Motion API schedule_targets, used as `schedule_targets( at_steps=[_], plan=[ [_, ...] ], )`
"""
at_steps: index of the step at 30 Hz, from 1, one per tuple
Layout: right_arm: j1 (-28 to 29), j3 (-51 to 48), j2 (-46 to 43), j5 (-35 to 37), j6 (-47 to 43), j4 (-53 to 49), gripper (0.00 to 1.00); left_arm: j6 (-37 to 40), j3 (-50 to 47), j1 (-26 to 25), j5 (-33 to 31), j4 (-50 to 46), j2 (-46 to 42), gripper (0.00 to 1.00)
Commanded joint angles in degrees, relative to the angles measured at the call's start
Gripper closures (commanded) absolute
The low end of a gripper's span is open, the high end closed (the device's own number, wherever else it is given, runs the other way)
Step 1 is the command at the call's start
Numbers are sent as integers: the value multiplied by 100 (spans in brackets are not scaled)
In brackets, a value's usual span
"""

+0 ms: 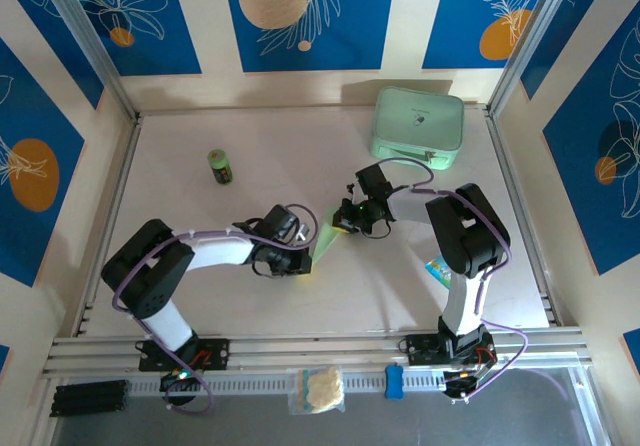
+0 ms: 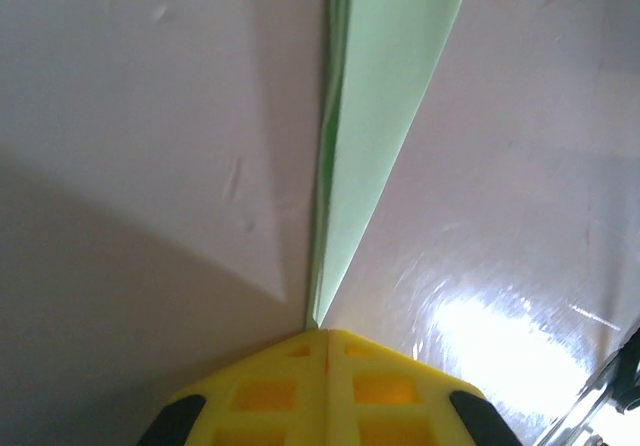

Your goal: Fold a paper plane with a square sheet of paper (pick it up from the middle)

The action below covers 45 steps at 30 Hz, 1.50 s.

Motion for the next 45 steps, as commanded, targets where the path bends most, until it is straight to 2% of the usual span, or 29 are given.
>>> schedule_targets(
  at_steps=[1, 5, 8, 16, 19, 22, 29, 36, 41, 45],
  plan=[
    [81, 181, 143, 550, -421, -724, 95, 243, 49, 50, -163, -977, -276, 99],
    [162, 638, -388, 569, -679, -1272, 91, 359, 459, 309, -435, -1211, -835, 86],
    [188, 1007, -811, 757, -747, -1776, 82, 522, 704, 662, -825, -1426, -1271, 71],
    [535, 1527, -1408, 2326, -120, -3244, 49, 1110, 968, 1509, -1817, -1435, -1831, 28],
    [801, 1686, -1364, 2934, 300, -3726, 42, 1244, 907, 1677, -2216, -1231, -1932, 12],
    [1020, 1913, -1120, 3247, 825, -4080, 39, 1272, 723, 1784, -2405, -851, -2004, 1],
    [1572, 2396, -372, 3686, 1972, -4367, 34, 1388, 475, 1942, -2459, -591, -2004, 1],
    [1823, 3187, 575, 3864, 2487, -4881, 34, 1388, 281, 2045, -2216, -500, -1985, 1],
    [1832, 3433, 946, 3865, 2639, -5178, 37, 1371, 197, 2066, -2084, -471, -1978, 0],
    [1840, 3384, 1008, 3878, 2688, -5203, 43, 1355, 136, 2087, -2048, -441, -2001, 1]
  ],
)
